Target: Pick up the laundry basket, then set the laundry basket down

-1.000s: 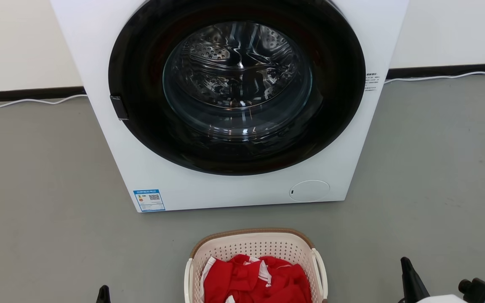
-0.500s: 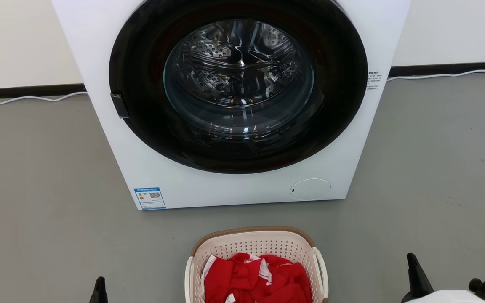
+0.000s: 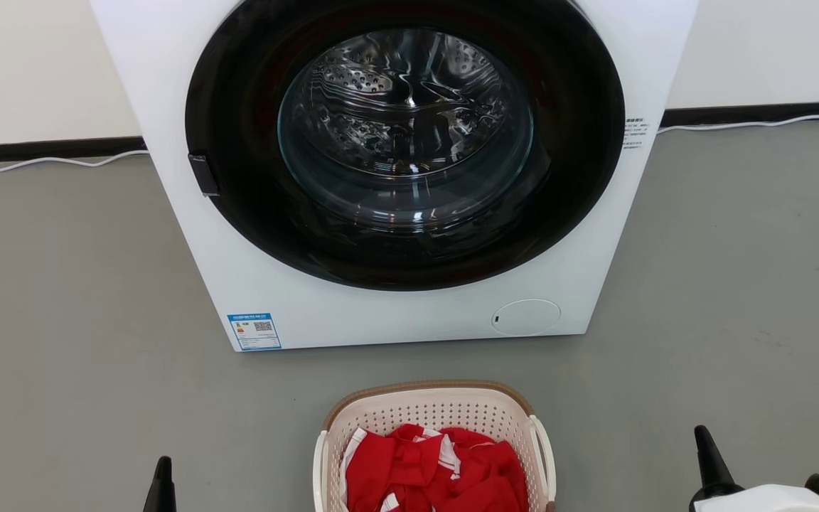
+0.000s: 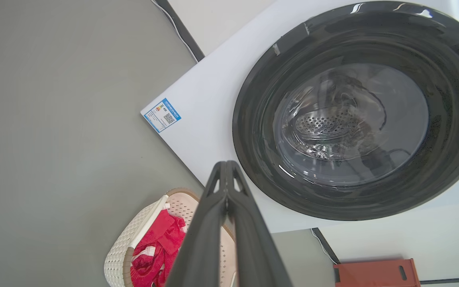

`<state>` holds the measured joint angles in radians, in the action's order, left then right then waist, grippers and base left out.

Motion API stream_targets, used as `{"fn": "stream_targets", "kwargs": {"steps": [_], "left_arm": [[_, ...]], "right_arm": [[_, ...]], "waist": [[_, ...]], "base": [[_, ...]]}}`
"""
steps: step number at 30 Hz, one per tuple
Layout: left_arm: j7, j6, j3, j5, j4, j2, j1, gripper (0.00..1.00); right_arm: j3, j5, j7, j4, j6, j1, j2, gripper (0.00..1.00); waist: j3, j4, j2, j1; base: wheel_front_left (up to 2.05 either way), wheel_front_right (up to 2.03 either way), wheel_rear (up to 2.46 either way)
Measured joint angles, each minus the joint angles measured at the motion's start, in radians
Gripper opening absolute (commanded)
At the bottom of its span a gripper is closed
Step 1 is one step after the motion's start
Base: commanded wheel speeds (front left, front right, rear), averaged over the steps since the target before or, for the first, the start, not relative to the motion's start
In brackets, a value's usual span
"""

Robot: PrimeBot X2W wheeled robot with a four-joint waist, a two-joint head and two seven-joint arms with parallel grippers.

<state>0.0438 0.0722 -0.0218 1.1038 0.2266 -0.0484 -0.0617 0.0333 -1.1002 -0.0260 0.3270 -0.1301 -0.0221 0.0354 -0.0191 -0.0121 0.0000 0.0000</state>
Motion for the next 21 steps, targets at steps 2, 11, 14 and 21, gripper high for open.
{"fn": "stream_targets", "kwargs": {"steps": [2,11,14,21], "left_arm": [[-0.008,0.007,0.003,0.027,0.001,0.000,0.005,0.00],[-0.032,0.016,0.018,0.120,0.008,0.000,0.024,0.00],[-0.038,0.016,0.023,0.156,0.012,0.000,0.029,0.00],[-0.061,0.018,0.036,0.230,0.017,0.000,0.049,0.00]], "right_arm": [[0.006,-0.020,0.007,-0.002,0.000,0.000,0.000,0.00],[0.022,-0.116,0.032,-0.014,0.002,-0.020,0.000,0.00],[0.028,-0.147,0.038,-0.016,0.002,-0.020,0.000,0.00],[0.045,-0.220,0.059,-0.021,0.002,-0.020,0.000,0.00]], "waist": [[0.001,0.001,0.0000,0.0000],[0.005,0.003,0.0001,0.0000],[0.007,0.004,0.0000,0.0000],[0.010,0.005,0.0000,0.0001]], "base": [[0.00,0.00,0.00],[0.00,0.00,0.00],[0.00,0.00,0.00],[0.00,0.00,0.00]]}}
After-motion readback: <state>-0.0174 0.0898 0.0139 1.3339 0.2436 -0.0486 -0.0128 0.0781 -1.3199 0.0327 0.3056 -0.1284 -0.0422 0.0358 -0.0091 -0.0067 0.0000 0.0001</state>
